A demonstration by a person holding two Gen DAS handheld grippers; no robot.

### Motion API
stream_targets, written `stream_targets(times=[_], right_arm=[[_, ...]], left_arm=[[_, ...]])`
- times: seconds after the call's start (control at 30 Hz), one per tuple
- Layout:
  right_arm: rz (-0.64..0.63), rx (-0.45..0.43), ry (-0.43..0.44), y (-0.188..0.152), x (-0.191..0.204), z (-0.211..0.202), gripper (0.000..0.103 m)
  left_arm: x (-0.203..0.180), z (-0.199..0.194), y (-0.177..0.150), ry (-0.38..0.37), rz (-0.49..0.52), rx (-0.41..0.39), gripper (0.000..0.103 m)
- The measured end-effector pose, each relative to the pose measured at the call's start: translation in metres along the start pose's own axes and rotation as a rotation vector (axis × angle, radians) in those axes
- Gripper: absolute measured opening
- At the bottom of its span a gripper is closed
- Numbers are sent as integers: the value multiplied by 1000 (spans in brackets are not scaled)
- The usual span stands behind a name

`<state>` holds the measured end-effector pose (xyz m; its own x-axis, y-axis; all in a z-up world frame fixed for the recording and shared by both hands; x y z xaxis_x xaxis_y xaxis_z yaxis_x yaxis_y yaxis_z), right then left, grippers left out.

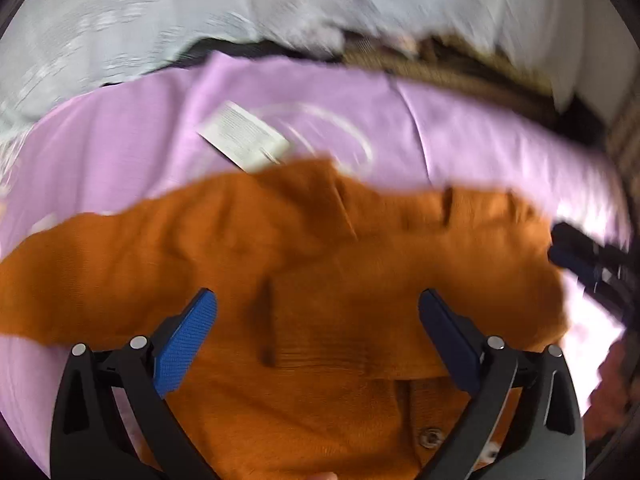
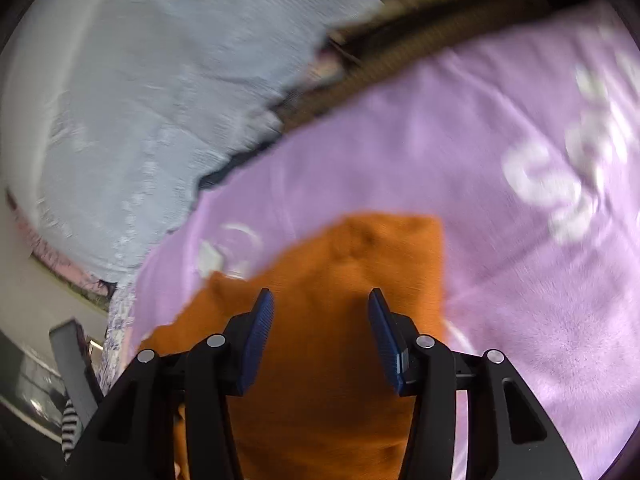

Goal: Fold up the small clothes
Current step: 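Lower the sleeve onto the cardigan body and open the right tool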

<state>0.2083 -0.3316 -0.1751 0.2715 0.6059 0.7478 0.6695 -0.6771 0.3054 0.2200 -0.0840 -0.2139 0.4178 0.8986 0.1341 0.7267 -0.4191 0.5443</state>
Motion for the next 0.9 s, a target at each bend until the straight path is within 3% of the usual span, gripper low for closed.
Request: stream_targets(times=[0.03,0.07,0.1,0.23,0.3,0.37,0.43,0.5,0.6,0.73,0.8,0.83,0.87,0.9], right_arm=[[37,24,0,2,-14,10,30],[61,24,3,3,-22,13,16],[86,25,3,4,-26,11,15],[30,-21,8,-4,-7,-15,41],[-45,-34,11,-18,9,-30,42],[-115,-17,21,-35,18,-38,51],[-158,24,-32,-55,11,-31,56],[-203,38,-62,-70,-1,-17,57],[-274,-4,-132,-74,14,-25,56],[-366,-72,-105,-73,47,-35,58],[-394,-81,-115,-70,58,-26,67],[-405,-62,-129,-70,59,-17,77],[-417,-21,-152,-72,57,-2,85],[-420,43,-198,-76,47,18,88]], left_arm=[[-4,15,-4,26,25,42,99],[-2,17,-5,18,12,31,99],[2,13,-5,-1,-11,24,99],[22,2,-7,7,-107,29,99],[29,-13,-6,2,-143,-11,98],[31,-24,-3,-9,-151,-50,98],[26,-18,-4,14,-123,-20,98],[20,13,-11,32,-62,87,99],[20,8,-10,44,-66,75,99],[33,-18,-4,92,-110,-9,99],[42,-13,-7,127,-122,17,99],[45,-4,-11,128,-121,52,99],[47,9,-17,99,-126,97,99],[50,11,-18,77,-148,89,99]])
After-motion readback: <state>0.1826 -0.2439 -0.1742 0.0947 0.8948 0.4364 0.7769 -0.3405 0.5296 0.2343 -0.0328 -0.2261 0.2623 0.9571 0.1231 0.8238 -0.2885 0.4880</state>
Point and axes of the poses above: each gripper's, at about its wrist camera, not at the fingertips, and z roughly the way its jaws point, x to its left, y to its top, the point moved 4 cm from there along z, roughly the way its jaws point, and after that the axes turned 14 degrees about z, right-handed, at the moved point
